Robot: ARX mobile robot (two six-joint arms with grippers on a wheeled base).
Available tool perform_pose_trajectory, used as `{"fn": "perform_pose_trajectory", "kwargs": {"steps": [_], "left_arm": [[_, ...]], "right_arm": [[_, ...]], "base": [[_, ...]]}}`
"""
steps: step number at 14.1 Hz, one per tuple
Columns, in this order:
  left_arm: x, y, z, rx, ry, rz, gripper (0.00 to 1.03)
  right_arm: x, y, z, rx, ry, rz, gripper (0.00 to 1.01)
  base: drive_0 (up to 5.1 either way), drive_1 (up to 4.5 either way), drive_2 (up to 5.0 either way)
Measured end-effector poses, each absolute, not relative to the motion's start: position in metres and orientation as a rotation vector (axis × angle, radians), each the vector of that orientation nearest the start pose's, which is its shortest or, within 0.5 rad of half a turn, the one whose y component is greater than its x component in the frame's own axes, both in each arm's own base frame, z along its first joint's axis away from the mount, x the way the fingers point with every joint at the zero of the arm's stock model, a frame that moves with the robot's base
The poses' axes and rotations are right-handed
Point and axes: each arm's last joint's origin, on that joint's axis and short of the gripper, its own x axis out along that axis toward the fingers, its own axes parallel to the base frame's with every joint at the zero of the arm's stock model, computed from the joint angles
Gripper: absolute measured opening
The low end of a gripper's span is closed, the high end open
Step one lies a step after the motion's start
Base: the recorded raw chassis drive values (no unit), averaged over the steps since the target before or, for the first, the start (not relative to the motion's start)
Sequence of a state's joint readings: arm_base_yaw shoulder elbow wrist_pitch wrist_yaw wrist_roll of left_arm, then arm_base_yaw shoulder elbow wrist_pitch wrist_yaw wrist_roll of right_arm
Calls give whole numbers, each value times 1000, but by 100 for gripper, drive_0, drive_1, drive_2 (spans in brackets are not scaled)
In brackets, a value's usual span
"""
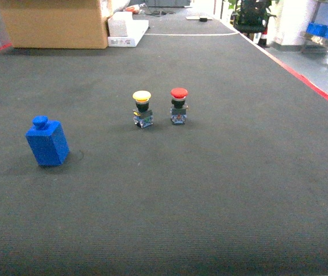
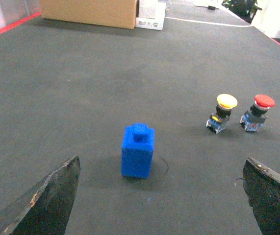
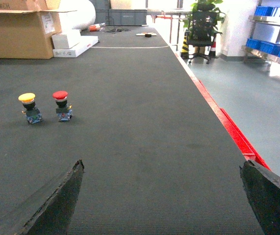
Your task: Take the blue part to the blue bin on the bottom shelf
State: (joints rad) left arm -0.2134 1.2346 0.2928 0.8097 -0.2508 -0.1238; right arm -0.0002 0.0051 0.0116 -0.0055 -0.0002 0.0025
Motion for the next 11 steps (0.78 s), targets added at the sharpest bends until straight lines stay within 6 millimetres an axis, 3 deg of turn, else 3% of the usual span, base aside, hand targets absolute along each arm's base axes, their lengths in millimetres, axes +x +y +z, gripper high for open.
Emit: {"fn": "perform_pose_trajectory", "kwargs": {"steps": [2,3,7,11], "left_arm": [[251,-47,166,-84,149,40,98],[269,-51,150,-59,200,36,98],[316,-55,123,-25,250,51,98],[347,-54,96,-1,297,104,98]], "right_arm": [[97,0,167,2,-2,0,98],[97,0,167,2,-1,0,98],[97,0,167,2,-1,0,98],[97,0,167,2,-1,0,98]], "base": [[0,0,0],[0,0,0],[0,0,0],[0,0,0]]}}
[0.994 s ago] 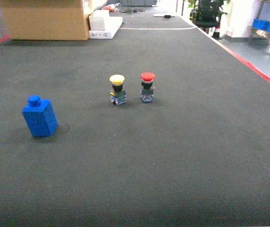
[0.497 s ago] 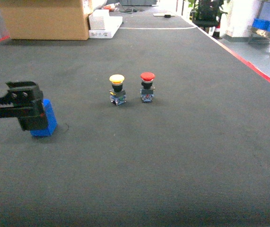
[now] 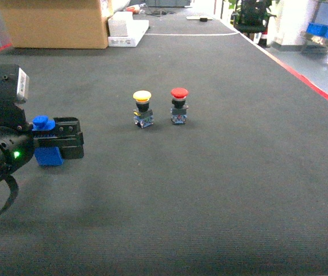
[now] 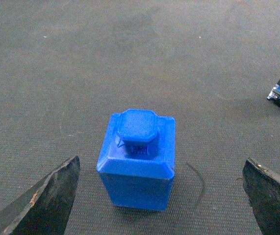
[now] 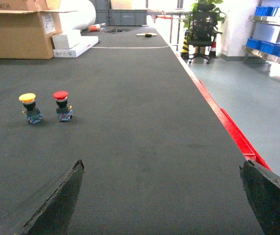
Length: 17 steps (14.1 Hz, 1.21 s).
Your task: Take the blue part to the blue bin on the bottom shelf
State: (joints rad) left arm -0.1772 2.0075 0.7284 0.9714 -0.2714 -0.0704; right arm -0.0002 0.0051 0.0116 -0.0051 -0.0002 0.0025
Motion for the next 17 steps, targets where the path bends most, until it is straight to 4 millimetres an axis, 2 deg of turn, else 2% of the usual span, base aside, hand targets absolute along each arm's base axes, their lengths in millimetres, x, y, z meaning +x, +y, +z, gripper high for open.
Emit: {"fn": "perform_pose_trajectory", "kwargs": {"steps": [5,6,9,11,15,17], "left_arm": [[379,-51,80,8,332,137,98],[381,-50,78,14,342,139,94],[386,-50,81,22,331,140,57],[386,-49,81,22,335,140,46],[386,-49,82,22,336,141,44],[367,-50,85,6,341,136,44]], "right_arm": [[97,0,167,2,-1,0,98],[97,0,167,2,-1,0,98],[97,0,167,2,-1,0,98],[97,0,167,2,-1,0,98],[97,0,167,2,-1,0,98],[97,0,167,2,-1,0,98]], "base": [[0,0,0],[0,0,0],[0,0,0],[0,0,0],[0,0,0],[0,0,0]]}}
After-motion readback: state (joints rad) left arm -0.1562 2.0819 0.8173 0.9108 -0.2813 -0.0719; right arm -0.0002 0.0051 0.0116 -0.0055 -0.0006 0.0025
